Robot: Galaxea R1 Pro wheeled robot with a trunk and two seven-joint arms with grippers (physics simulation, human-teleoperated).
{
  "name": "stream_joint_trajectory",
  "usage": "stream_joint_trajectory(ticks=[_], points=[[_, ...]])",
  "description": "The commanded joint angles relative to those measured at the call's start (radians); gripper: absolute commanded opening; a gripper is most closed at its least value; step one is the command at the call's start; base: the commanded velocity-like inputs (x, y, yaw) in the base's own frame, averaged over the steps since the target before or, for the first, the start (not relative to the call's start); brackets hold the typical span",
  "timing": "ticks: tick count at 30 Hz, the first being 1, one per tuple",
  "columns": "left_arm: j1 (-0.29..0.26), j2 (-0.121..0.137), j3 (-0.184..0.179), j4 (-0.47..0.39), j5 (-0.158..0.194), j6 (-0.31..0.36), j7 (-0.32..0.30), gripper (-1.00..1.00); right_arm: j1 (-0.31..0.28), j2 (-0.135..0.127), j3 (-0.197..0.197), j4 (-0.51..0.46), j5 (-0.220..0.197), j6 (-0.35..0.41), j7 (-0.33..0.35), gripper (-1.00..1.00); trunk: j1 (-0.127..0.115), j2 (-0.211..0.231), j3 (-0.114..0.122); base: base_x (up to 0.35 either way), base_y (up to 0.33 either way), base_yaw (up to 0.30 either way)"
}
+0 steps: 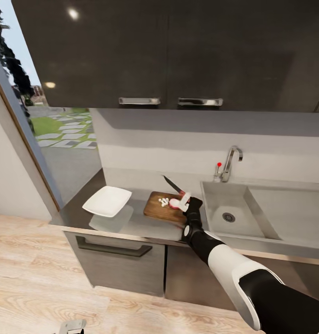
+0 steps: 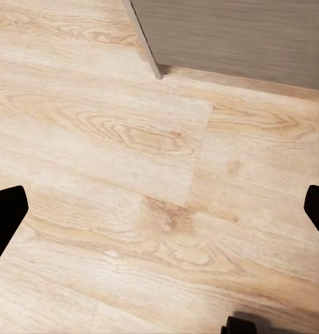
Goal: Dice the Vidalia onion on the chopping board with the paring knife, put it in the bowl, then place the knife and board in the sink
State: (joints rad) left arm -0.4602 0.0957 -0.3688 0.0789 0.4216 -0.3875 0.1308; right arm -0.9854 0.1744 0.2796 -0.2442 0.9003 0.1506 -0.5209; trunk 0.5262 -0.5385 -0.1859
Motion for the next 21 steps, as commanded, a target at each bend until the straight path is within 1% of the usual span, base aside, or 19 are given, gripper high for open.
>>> stream_joint_trajectory(ticks=[1,6,12,21], points=[[-0.001,-0.001,-0.009,0.003,0.005,-0.005,0.001,1.0,-0.001,0.0,0.003,0.001,0.009,0.01,-0.003,-1.0,0.0,-0.002,-0.002,0.0,-0.07,0.0],[-0.001,-0.001,-0.009,0.003,0.005,-0.005,0.001,1.0,-0.001,0.0,0.004,0.007,0.01,0.01,0.004,-1.0,0.0,-0.002,-0.002,0.0,-0.016,0.0],[-0.001,-0.002,-0.009,0.003,0.005,-0.005,0.0,1.0,-0.001,0.0,0.006,0.091,0.011,0.009,0.011,-1.0,0.0,-0.002,-0.002,0.0,-0.001,0.0],[-0.001,-0.001,-0.009,0.003,0.005,-0.005,0.0,1.0,-0.001,0.0,0.004,0.108,0.011,0.009,0.017,-1.0,0.0,-0.002,-0.002,0.0,0.0,0.0]])
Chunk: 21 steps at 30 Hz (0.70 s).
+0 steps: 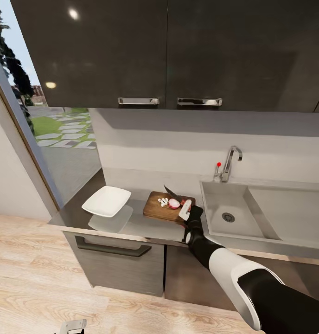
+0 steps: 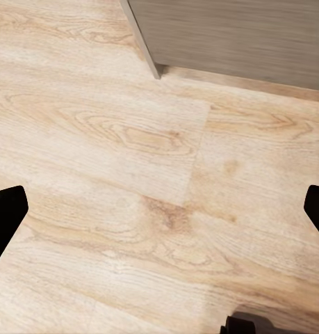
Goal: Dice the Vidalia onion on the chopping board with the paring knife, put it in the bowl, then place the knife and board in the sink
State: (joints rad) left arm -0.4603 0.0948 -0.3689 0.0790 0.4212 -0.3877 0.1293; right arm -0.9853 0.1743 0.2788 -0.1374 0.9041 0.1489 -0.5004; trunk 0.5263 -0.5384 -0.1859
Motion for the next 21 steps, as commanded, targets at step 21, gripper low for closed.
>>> stream_joint_trajectory(ticks=[21], points=[[-0.001,0.0,-0.008,0.003,0.006,-0.005,0.001,1.0,-0.001,0.0,0.004,0.031,0.006,0.004,0.055,-1.0,0.0,-0.002,-0.002,0.0,0.0,0.0]])
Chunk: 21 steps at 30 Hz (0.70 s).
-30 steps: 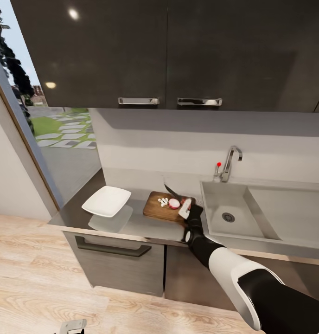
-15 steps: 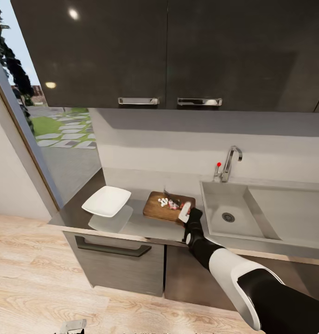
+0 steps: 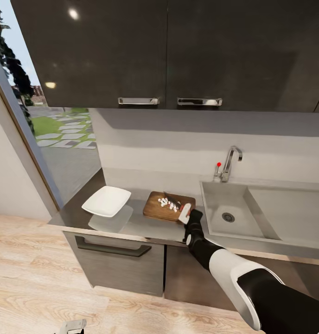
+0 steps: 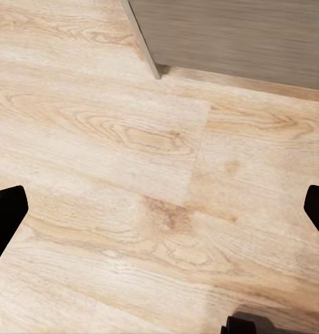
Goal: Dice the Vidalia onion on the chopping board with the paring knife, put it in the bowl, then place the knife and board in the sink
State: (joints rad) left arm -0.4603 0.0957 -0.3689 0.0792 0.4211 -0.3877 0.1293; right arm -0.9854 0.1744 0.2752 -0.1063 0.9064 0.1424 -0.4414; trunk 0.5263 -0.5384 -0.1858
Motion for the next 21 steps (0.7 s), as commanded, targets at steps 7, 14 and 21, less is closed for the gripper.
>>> stream_joint_trajectory(ticks=[7,14,21], points=[[-0.001,-0.001,-0.008,0.003,0.006,-0.005,0.001,1.0,-0.001,0.0,-0.059,-0.172,-0.127,0.008,-0.039,-1.0,0.0,-0.002,-0.002,0.0,0.0,0.0],[-0.001,0.0,-0.008,0.003,0.006,-0.005,0.001,1.0,-0.001,0.0,-0.073,-0.219,-0.276,0.013,0.082,-1.0,0.0,-0.002,-0.002,0.0,0.0,0.0],[-0.001,0.001,-0.008,0.004,0.006,-0.005,0.001,1.0,-0.001,-0.159,-0.311,-0.275,-0.652,0.011,0.589,-1.0,0.0,-0.002,-0.002,0.0,0.0,0.0]])
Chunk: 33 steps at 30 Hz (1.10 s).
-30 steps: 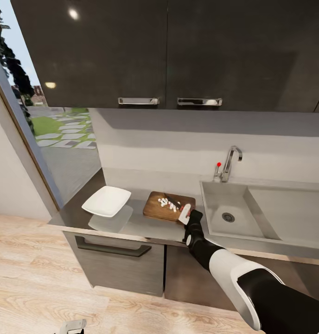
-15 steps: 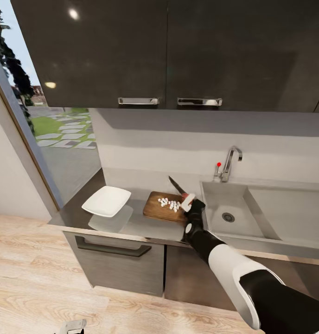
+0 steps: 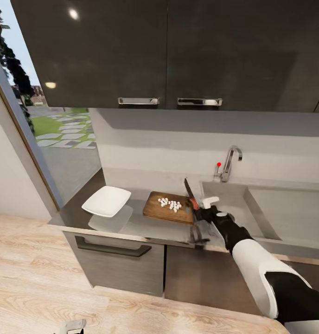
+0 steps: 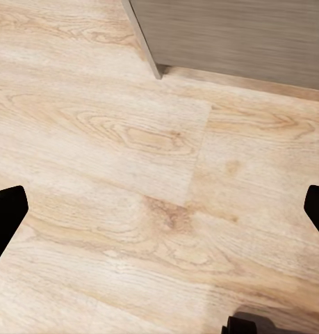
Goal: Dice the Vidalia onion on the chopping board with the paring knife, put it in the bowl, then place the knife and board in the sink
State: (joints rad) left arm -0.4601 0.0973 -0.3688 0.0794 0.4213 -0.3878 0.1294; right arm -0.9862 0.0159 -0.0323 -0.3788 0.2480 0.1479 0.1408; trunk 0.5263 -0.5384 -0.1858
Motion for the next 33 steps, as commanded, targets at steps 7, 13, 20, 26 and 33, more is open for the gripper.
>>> stream_joint_trajectory(ticks=[7,13,20,26,33], points=[[-0.002,-0.001,-0.009,0.003,0.005,-0.005,0.001,1.0,0.0,-0.054,-0.033,-0.062,-0.026,0.011,-0.004,-1.0,0.0,-0.002,-0.002,0.0,0.0,0.0],[-0.002,-0.001,-0.009,0.003,0.005,-0.005,0.001,1.0,0.0,-0.119,-0.034,-0.082,-0.026,0.101,-0.014,-1.0,0.0,-0.002,-0.002,0.0,0.0,0.0],[-0.002,-0.002,-0.009,0.003,0.006,-0.005,0.001,1.0,0.0,-0.146,-0.055,-0.07,-0.027,0.124,-0.088,-1.0,0.0,-0.002,-0.002,0.0,-0.151,0.0],[-0.002,0.0,-0.009,0.003,0.006,-0.005,0.0,1.0,0.0,-0.16,-0.176,-0.054,-0.027,0.162,-0.148,-1.0,0.0,-0.002,-0.002,0.0,-0.132,0.0],[-0.002,0.001,-0.009,0.003,0.006,-0.005,-0.001,1.0,0.0,-0.164,-0.181,0.019,-0.03,0.163,-0.149,-1.0,0.0,-0.002,-0.002,0.0,-0.003,0.0]])
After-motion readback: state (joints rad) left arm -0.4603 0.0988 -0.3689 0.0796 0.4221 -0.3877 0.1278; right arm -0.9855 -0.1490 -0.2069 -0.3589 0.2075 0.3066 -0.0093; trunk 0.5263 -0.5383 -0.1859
